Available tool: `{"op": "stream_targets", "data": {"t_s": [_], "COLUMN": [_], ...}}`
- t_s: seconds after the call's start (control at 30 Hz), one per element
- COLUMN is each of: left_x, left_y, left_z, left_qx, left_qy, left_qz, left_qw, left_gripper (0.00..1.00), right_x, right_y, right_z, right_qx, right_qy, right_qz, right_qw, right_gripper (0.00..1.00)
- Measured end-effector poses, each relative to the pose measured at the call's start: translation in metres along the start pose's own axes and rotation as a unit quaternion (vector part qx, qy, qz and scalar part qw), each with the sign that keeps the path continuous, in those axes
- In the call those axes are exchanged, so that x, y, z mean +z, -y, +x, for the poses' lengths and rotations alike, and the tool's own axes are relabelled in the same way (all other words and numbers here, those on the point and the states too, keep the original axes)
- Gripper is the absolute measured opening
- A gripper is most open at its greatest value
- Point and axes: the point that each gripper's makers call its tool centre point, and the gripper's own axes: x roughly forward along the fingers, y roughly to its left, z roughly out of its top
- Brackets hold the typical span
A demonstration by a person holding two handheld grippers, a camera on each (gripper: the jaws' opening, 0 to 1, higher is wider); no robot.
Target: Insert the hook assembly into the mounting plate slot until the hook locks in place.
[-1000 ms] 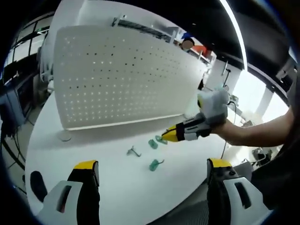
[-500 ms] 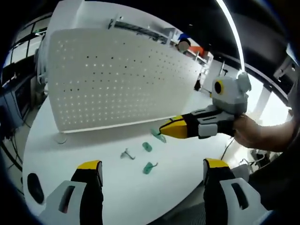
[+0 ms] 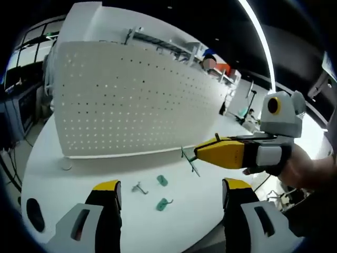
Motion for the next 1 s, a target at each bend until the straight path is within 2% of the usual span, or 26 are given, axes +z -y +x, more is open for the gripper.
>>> {"op": "stream_targets", "data": {"t_s": [0.13,0.3,0.37,0.57,0.67,0.83,0.93,1.0], "left_x": [-0.001,0.005,0.008,0.012,0.014,0.013,0.015,0.015], "left_y": [0.001,0.005,0.005,0.002,0.001,0.012,0.023,0.024], "left_z": [0.002,-0.001,-0.002,-0.007,-0.009,-0.009,-0.009,-0.010], "left_qx": [0.000,-0.013,-0.016,-0.015,-0.019,-0.050,-0.078,-0.081], "left_qy": [-0.001,0.012,0.020,0.027,0.033,0.034,0.037,0.039], "left_qz": [-0.008,-0.028,-0.050,-0.060,-0.077,-0.102,-0.118,-0.122], "left_qw": [1.0000,0.9995,0.9984,0.9977,0.9963,0.9930,0.9893,0.9885], "left_gripper": [0.72,0.62,0.58,0.50,0.45,0.32,0.20,0.16], "right_x": [0.002,0.008,0.009,0.009,0.012,0.012,0.012,0.011], "right_y": [-0.003,-0.009,-0.010,-0.013,-0.017,-0.020,-0.021,-0.022], "right_z": [-0.003,-0.005,-0.005,-0.002,-0.002,-0.002,-0.002,-0.002], "right_qx": [-0.004,-0.004,-0.002,0.000,0.003,0.006,0.005,0.005], "right_qy": [0.005,0.014,0.019,0.016,0.021,0.024,0.024,0.023], "right_qz": [-0.004,-0.005,-0.004,-0.011,-0.021,-0.023,-0.024,-0.024], "right_qw": [1.0000,0.9999,0.9998,0.9998,0.9996,0.9994,0.9994,0.9994], "right_gripper": [0.01,0.01,0.01,0.01,0.01,0.01,0.01,0.01]}}
